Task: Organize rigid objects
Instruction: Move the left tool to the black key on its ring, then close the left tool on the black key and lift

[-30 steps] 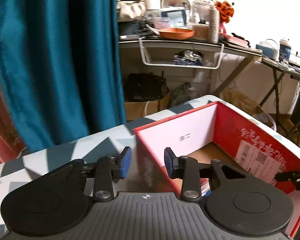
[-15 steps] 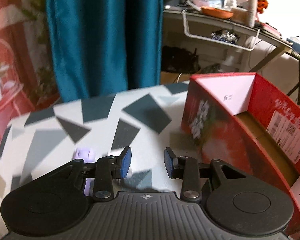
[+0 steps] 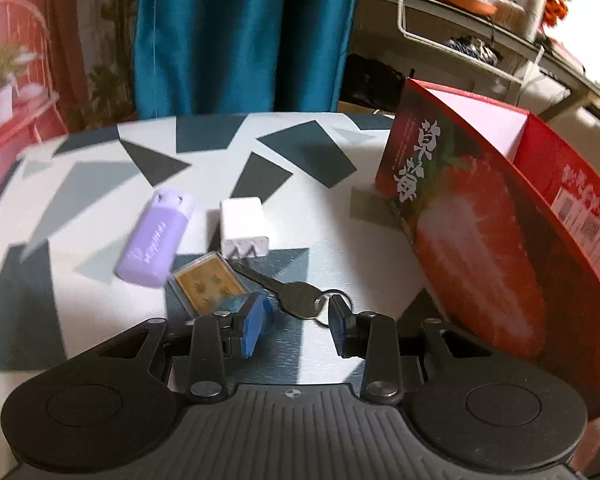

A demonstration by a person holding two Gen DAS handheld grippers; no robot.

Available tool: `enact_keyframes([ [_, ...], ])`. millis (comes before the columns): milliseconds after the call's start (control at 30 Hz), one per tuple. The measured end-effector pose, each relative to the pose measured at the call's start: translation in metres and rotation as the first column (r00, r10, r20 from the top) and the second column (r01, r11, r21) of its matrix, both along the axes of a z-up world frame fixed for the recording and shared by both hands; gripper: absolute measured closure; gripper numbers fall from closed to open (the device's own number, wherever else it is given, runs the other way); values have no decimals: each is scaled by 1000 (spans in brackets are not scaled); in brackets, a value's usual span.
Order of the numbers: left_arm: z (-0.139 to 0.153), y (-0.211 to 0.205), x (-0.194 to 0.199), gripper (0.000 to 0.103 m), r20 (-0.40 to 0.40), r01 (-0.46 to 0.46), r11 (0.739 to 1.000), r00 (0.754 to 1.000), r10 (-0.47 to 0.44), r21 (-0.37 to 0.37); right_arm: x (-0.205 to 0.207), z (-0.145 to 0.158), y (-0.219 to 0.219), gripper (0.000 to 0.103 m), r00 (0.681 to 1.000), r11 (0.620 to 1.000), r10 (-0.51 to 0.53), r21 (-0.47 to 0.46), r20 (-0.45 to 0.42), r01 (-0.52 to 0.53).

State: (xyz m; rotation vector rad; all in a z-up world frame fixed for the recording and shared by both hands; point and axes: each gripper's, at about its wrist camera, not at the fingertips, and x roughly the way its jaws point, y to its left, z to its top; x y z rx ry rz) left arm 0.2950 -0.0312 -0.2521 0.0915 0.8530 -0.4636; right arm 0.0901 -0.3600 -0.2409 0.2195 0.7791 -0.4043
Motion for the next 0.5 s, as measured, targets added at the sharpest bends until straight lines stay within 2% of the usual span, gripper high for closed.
enact_keyframes([
  [200,-6,-18,9,65,-14,-66,998,998,66,-21,0,0,1,91,1000,1000,1,-3,-2,-1],
  [333,-15,-33,14,65,-13,-125,991,992,125,37,0,0,1,91,1000,1000,1,-3,-2,-1],
  [433,-20,-38,16,54,1,-162,984,987,162,71,0,0,1,91,1000,1000,0,-3,-1,0],
  [500,-21,-39,17,46,-4,-178,982,984,178,65,0,0,1,91,1000,1000,1,-3,-1,-1],
])
